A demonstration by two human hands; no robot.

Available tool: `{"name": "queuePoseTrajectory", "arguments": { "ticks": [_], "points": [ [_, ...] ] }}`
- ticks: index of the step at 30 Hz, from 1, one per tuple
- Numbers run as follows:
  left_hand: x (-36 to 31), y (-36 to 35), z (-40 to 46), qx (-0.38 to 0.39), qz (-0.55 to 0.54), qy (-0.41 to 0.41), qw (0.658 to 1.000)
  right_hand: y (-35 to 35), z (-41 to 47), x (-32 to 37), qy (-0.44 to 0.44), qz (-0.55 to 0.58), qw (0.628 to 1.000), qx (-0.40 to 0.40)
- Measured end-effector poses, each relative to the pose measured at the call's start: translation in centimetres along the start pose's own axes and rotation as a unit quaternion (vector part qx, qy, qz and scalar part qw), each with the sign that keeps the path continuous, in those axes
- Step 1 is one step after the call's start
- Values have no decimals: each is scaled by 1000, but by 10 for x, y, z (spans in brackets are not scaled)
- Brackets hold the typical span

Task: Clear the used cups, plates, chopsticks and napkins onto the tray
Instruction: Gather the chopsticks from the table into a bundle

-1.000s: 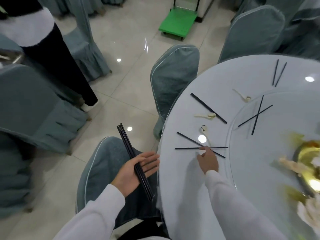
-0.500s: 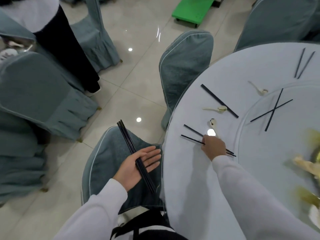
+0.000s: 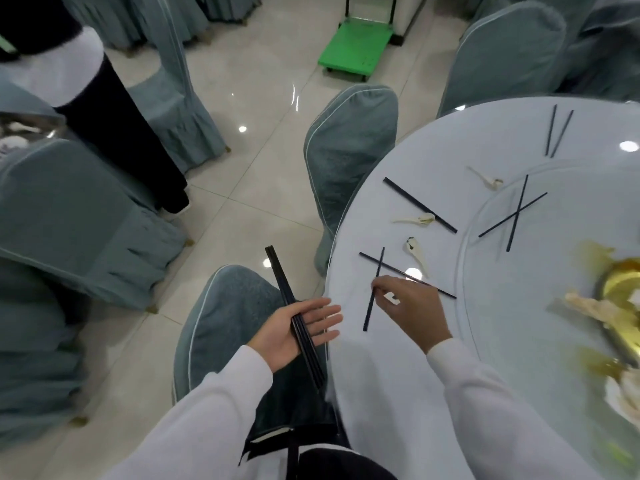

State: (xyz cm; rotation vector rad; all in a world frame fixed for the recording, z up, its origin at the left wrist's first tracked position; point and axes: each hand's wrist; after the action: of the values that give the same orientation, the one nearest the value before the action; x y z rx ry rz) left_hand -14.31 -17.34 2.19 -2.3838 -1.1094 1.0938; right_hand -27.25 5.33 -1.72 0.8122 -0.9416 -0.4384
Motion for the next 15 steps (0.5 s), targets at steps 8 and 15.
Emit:
{"name": "queuePoseTrajectory", "arguments": {
  "ticks": [8,15],
  "points": [
    [2,-11,-7,73,51,13,996,-15,-30,45,184,-9,983,8],
    [4,-7,-14,96,61,22,993,-23,-42,64,233,5,972,37]
  ]
}}
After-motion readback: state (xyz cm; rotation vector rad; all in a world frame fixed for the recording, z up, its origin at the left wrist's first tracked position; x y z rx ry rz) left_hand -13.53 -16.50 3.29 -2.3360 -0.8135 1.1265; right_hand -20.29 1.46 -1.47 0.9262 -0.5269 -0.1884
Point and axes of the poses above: each hand's wrist, its own z-axis towards the middle knuckle, its own y-axis out of the back of the hand, x = y × z, and after that the axes turned 9 degrees about -y, right-handed
